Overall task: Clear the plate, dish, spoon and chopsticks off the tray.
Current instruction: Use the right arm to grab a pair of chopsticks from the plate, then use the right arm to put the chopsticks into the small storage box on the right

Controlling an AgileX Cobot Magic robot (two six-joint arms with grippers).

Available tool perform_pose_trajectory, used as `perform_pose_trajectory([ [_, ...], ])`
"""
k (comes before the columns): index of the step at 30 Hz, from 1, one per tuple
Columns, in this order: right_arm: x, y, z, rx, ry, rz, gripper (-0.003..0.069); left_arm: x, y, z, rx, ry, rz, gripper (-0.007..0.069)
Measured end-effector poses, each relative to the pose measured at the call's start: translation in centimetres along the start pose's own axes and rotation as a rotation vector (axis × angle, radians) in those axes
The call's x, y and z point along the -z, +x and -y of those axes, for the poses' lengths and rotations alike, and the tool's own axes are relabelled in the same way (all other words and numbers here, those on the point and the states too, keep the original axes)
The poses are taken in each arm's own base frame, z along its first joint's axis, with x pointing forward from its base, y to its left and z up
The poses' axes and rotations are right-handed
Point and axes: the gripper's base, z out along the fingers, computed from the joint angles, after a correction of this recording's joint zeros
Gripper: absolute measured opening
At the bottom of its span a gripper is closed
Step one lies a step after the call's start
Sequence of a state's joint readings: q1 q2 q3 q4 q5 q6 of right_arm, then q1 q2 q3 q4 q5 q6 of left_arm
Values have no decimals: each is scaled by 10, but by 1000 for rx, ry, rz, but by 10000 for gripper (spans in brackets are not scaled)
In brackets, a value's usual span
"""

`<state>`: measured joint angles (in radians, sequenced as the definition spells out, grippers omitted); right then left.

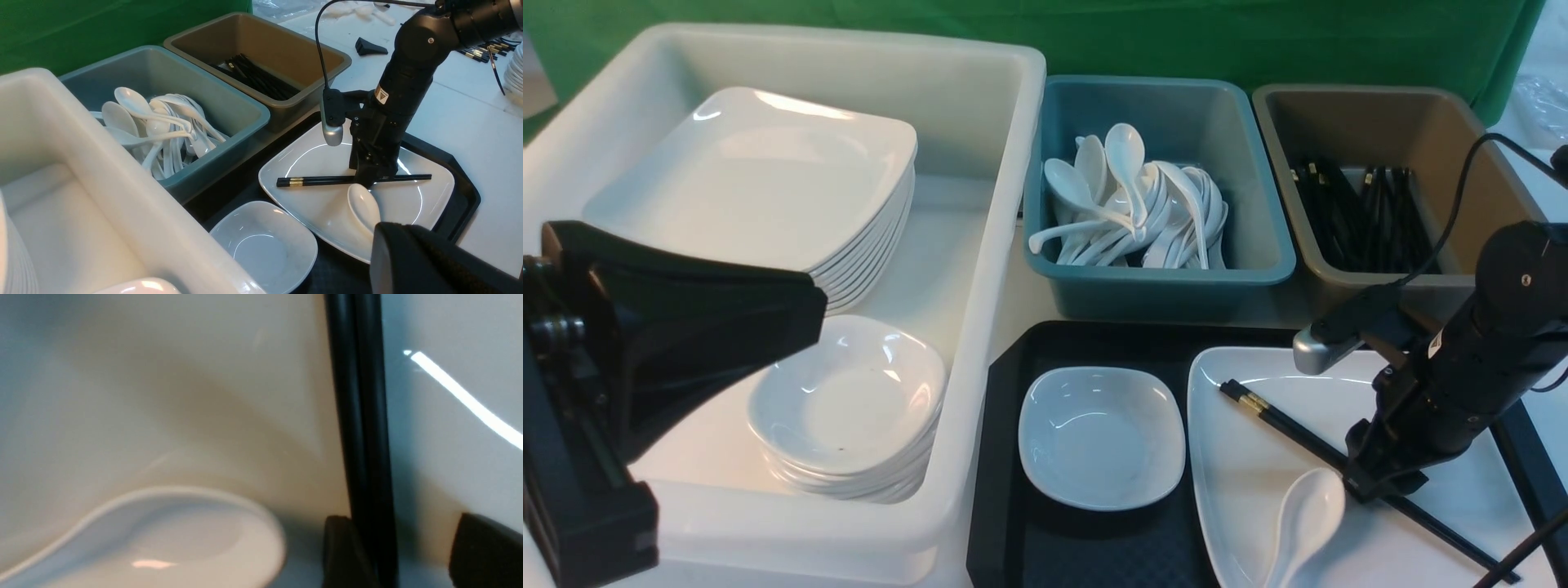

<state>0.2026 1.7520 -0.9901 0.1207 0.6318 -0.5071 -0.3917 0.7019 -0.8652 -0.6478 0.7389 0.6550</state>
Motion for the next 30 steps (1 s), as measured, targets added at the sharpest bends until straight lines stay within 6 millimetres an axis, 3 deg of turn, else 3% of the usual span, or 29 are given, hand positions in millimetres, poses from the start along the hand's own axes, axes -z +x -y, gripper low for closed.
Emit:
perform_pose_trajectory([
  [7,0,3,-2,-12,-21,-42,151,0,0,0,0,4,-5,6],
  [15,7,5,-4,8,-24,-41,140,0,0,0,0,4,-5,6],
  [19,25,6,-12,94,-17,-13,140,0,0,0,0,4,-5,6],
  [23,56,11,-26,185,-8,32,140,0,-1,-1,-1,-10,12,6],
  [28,96,6,-26,27,76,236,140,0,-7,-5,-2,-60,75,6],
  [30,116,-5,-14,-88,126,377,140,1,-11,-8,-18,-91,125,6],
])
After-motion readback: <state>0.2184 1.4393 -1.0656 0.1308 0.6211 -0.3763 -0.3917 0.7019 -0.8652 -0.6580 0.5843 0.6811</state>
